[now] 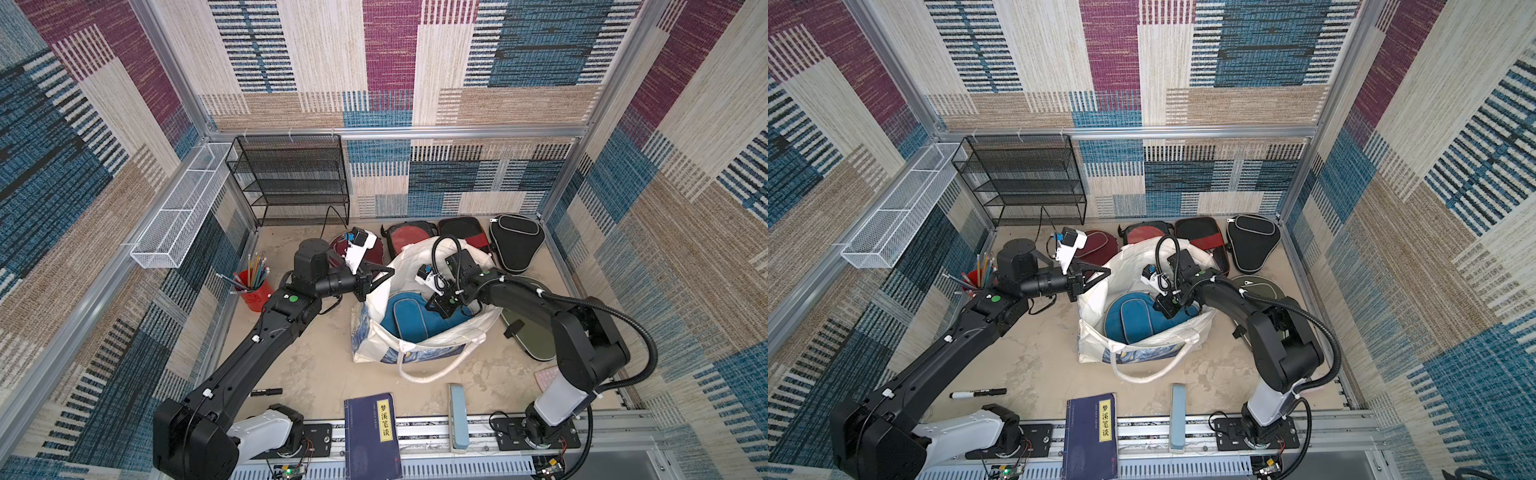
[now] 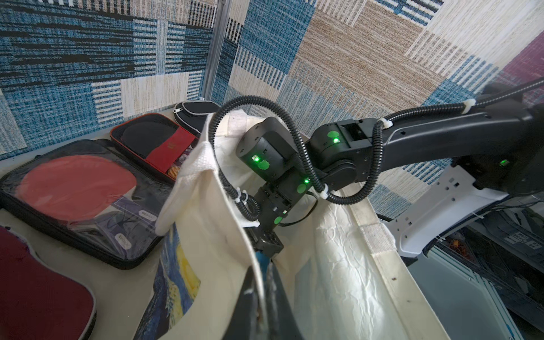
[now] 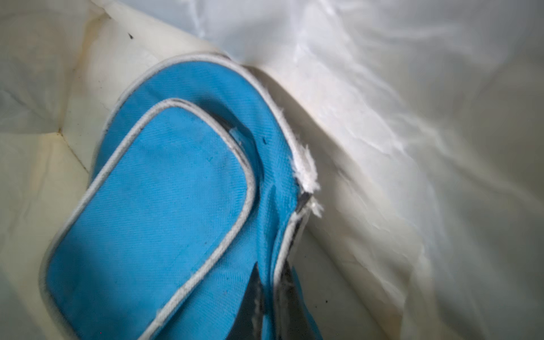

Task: Remove the ping pong set from the canvas bag
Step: Pick up the ping pong set from the canvas bag.

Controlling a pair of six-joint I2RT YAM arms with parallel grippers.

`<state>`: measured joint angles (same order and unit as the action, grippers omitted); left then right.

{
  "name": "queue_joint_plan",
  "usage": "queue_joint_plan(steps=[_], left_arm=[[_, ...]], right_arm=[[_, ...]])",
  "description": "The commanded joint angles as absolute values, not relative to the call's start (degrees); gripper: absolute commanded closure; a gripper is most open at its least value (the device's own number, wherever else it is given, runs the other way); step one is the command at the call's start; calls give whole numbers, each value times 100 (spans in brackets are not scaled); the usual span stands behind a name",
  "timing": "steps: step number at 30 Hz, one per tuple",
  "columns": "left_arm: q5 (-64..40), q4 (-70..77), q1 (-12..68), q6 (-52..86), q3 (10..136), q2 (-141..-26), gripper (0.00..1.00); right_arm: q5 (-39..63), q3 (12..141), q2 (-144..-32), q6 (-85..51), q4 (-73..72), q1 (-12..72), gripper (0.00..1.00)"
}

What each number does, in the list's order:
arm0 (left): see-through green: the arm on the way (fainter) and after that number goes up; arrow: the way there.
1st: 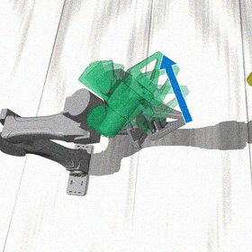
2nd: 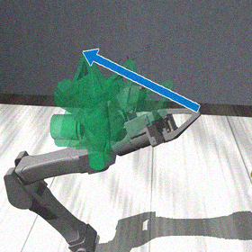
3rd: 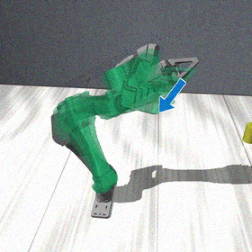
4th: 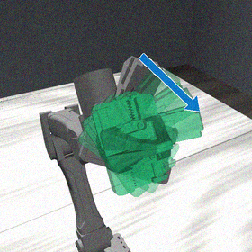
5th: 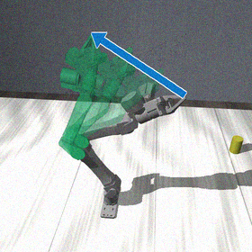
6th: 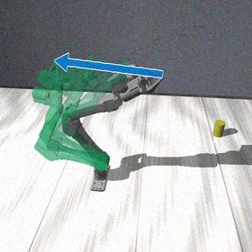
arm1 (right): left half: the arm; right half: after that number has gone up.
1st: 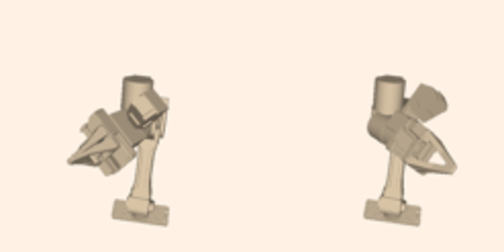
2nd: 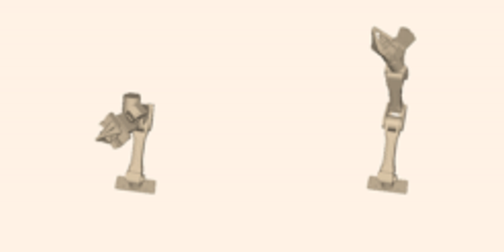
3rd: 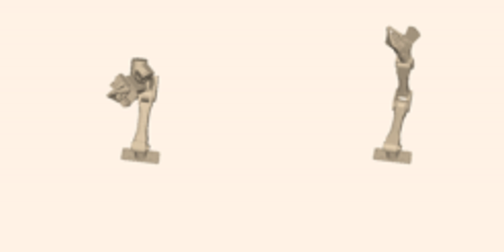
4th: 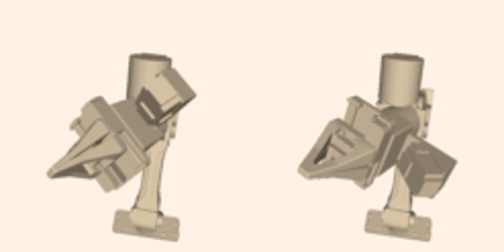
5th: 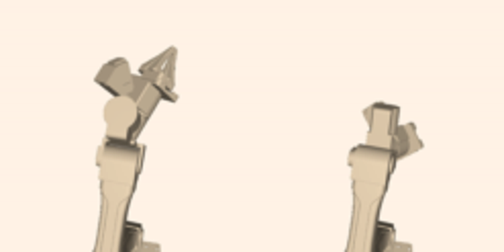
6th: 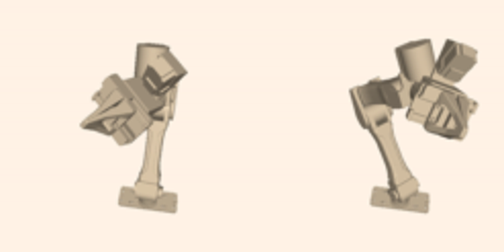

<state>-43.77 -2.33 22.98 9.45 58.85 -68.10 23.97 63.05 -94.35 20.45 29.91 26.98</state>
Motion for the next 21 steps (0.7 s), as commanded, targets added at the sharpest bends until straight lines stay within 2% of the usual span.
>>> queue_joint_plan(steps=[1,8,21], left_arm=[[-4337,358,2214,936,5821,-6699,100],[-4083,373,2108,932,5660,-6585,100],[-3993,175,2060,787,5563,-6684,100]], right_arm=[[2374,6186,-8966,1837,2974,2707,100],[2490,5841,-7978,1450,2584,2707,100],[2120,6304,-7286,1373,2804,2707,100]])
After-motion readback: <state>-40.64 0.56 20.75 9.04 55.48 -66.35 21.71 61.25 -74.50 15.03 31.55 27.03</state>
